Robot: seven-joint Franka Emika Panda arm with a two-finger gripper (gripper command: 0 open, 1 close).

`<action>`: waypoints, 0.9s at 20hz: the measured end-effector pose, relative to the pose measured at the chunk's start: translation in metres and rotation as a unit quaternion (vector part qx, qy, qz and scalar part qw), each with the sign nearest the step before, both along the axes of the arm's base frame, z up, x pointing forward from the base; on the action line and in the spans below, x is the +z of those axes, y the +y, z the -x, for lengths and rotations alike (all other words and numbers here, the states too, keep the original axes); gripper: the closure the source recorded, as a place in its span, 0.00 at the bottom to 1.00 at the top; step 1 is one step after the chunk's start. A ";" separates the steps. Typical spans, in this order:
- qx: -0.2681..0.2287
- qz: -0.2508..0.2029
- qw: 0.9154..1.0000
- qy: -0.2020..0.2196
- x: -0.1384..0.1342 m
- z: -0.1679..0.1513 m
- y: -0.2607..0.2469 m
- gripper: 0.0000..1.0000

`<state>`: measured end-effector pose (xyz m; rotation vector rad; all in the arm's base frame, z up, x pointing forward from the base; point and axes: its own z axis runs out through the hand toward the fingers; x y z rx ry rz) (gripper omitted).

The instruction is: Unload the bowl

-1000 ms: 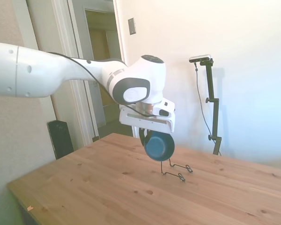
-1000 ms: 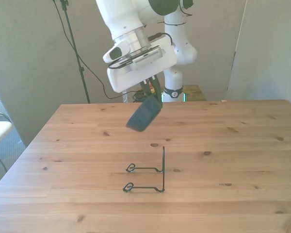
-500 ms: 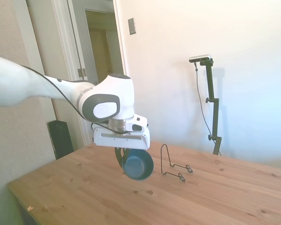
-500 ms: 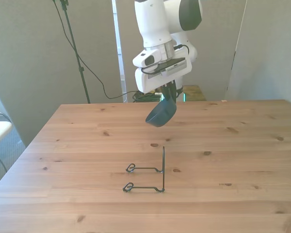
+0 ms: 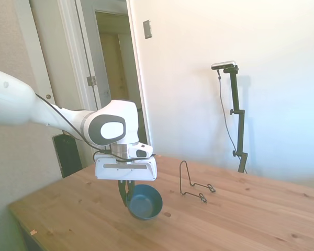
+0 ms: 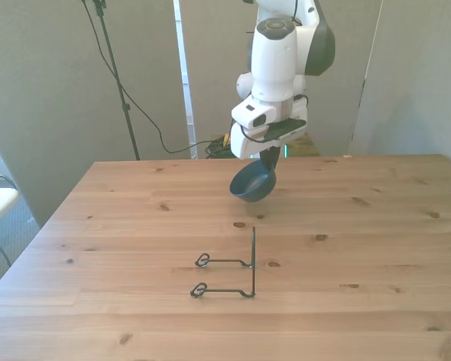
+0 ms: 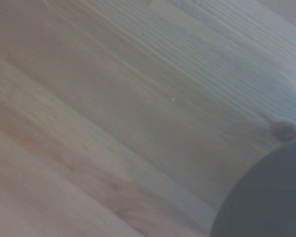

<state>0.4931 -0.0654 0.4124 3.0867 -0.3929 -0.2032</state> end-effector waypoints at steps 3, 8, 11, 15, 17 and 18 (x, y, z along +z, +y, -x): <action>-0.010 0.021 1.000 0.001 -0.021 -0.010 0.011 1.00; -0.018 0.044 0.999 -0.006 -0.037 -0.019 0.016 0.00; -0.019 0.051 0.998 -0.012 -0.037 -0.020 0.016 0.00; -0.023 0.058 0.998 -0.013 -0.036 -0.021 0.018 0.00; -0.023 0.059 0.998 -0.014 -0.036 -0.021 0.019 0.00; -0.025 0.059 0.998 -0.015 -0.035 -0.022 0.019 0.00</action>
